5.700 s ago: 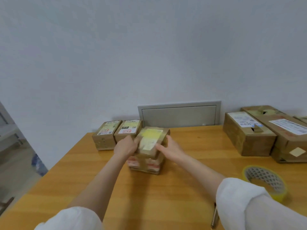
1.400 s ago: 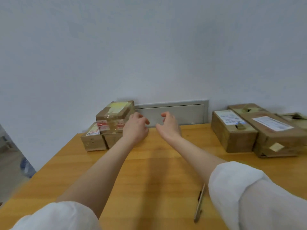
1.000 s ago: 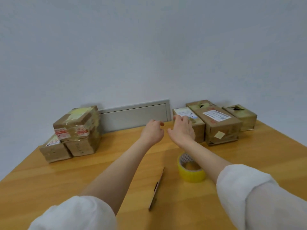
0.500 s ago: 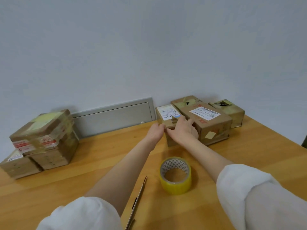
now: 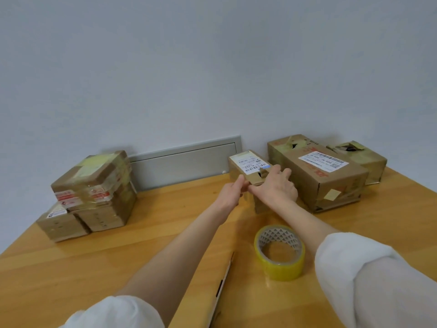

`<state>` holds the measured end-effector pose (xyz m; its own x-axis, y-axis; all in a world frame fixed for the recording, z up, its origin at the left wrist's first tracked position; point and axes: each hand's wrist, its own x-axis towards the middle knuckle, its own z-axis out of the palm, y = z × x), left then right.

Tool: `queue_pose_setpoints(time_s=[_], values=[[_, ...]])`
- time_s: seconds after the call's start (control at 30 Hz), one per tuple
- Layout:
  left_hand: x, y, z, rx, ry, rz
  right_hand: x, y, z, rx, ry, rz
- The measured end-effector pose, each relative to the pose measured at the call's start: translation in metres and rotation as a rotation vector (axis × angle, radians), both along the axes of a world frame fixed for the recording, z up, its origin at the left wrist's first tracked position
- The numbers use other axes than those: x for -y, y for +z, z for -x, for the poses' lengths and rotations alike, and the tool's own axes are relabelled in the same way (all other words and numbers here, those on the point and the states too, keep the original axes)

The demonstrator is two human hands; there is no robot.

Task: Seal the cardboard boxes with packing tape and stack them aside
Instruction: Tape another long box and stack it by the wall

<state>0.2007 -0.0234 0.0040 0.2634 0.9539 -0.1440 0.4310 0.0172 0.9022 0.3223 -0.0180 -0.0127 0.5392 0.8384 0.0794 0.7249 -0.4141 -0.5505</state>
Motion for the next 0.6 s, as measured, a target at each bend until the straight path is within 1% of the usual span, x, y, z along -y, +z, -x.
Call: queue_pose_setpoints(time_s=[0.07, 0.17, 0.23, 0.27, 0.33, 0.4, 0.5, 0.6], values=[[0.003, 0.002, 0.017, -0.097, 0.054, -0.174, 0.004, 0.004, 0.010, -0.039, 0.081, 0.008], [0.014, 0.007, 0.058, -0.266, 0.150, -0.522, 0.014, 0.008, 0.037, -0.124, 0.229, 0.002], [0.026, 0.014, 0.092, -0.371, 0.179, -0.686, 0.024, 0.012, 0.060, -0.186, 0.356, -0.040], [0.033, 0.017, 0.109, -0.421, 0.178, -0.738, 0.030, 0.016, 0.072, -0.215, 0.423, -0.070], [0.047, 0.024, 0.145, -0.543, 0.135, -0.782, 0.043, 0.023, 0.093, -0.248, 0.552, -0.121], [0.064, 0.028, 0.178, -0.682, 0.078, -0.769, 0.058, 0.027, 0.111, -0.245, 0.682, -0.133], [0.090, 0.029, 0.215, -0.828, 0.033, -0.704, 0.082, 0.028, 0.131, -0.191, 0.854, -0.104], [0.108, 0.020, 0.235, -0.991, -0.070, -0.598, 0.099, 0.023, 0.142, -0.175, 0.972, -0.058]])
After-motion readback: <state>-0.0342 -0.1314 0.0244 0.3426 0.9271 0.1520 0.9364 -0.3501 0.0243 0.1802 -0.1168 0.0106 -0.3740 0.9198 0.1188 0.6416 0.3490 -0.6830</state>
